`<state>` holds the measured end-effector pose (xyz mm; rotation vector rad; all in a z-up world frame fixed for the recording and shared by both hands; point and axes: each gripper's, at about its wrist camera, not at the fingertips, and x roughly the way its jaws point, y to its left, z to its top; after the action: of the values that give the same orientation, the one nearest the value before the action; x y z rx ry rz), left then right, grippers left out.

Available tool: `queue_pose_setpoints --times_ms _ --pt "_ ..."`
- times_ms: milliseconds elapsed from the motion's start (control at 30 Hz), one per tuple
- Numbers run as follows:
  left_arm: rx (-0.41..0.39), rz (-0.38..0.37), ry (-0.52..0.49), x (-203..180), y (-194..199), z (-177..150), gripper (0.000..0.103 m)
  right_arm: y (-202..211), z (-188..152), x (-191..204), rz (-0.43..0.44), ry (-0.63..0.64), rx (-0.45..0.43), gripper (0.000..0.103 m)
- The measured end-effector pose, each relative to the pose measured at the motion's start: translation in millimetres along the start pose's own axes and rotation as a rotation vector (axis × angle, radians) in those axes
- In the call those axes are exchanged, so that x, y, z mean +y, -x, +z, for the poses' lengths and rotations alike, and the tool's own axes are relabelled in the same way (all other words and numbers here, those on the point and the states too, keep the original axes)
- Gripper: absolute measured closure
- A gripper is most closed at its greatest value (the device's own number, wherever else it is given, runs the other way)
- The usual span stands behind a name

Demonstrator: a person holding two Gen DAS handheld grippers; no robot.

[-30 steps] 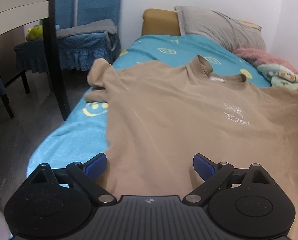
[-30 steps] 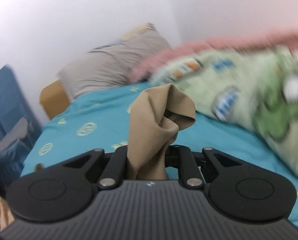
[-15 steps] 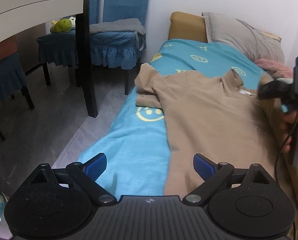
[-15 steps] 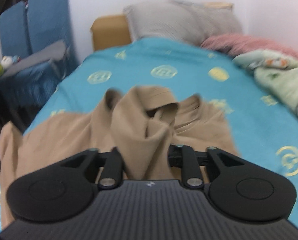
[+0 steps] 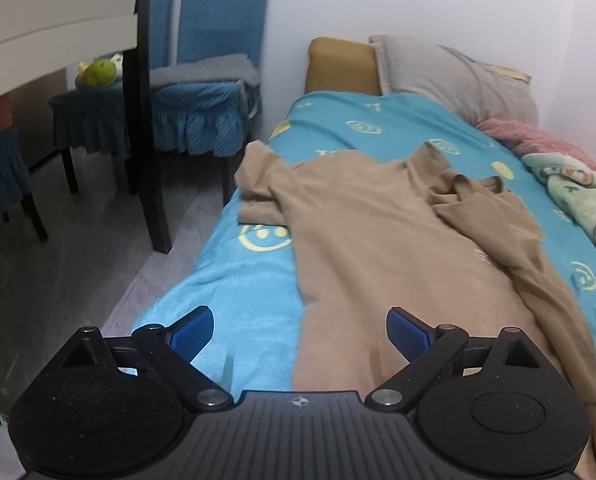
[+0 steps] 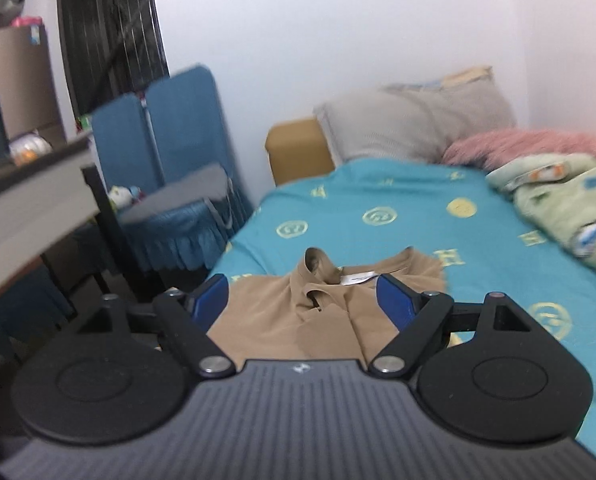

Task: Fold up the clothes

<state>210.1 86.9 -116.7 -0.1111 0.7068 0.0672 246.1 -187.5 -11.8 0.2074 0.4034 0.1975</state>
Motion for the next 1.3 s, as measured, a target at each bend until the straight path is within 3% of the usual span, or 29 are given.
queue_pose_setpoints --times_ms 233,367,667,767,833,1000,1167,1233,1267,1300 --pt "-0.022 -0.030 -0.077 -33.9 42.3 -19.7 0.009 134.4 -27.8 -30.6 0.047 -0.112 0.041 0.020" --pt "-0.003 -0.044 -0.122 -67.1 60.7 -35.5 0.010 182.5 -43.2 -48.5 -0.039 -0.124 -0.005 0.020" --pt "0.123 -0.229 -0.235 -182.2 88.2 -73.7 0.021 222.9 -44.6 -100.4 -0.242 -0.048 -0.080 0.020" --pt "0.194 -0.342 -0.240 -229.0 93.7 -90.6 0.024 229.6 -46.2 -126.4 -0.287 -0.117 -0.095 0.020" --pt "0.224 -0.390 -0.302 -263.8 97.1 -103.2 0.027 235.4 -46.6 -141.6 -0.308 -0.160 -0.118 0.020" --pt "0.312 -0.463 -0.434 -330.7 91.7 -138.5 0.043 241.0 -49.2 -164.1 -0.311 -0.173 -0.149 0.020" --pt "0.358 -0.474 -0.521 -351.8 77.3 -172.8 0.059 234.2 -55.1 -178.4 -0.267 -0.213 -0.129 0.020" --pt "0.329 -0.467 -0.554 -352.0 77.0 -179.3 0.077 230.6 -57.1 -181.8 -0.261 -0.228 -0.114 0.020" --pt "0.329 -0.463 -0.558 -350.3 76.7 -179.6 0.099 229.4 -58.0 -182.8 -0.259 -0.233 -0.109 0.020" --pt "0.344 -0.478 -0.528 -345.1 76.1 -177.4 0.101 228.8 -59.0 -183.6 -0.258 -0.239 -0.107 0.020"
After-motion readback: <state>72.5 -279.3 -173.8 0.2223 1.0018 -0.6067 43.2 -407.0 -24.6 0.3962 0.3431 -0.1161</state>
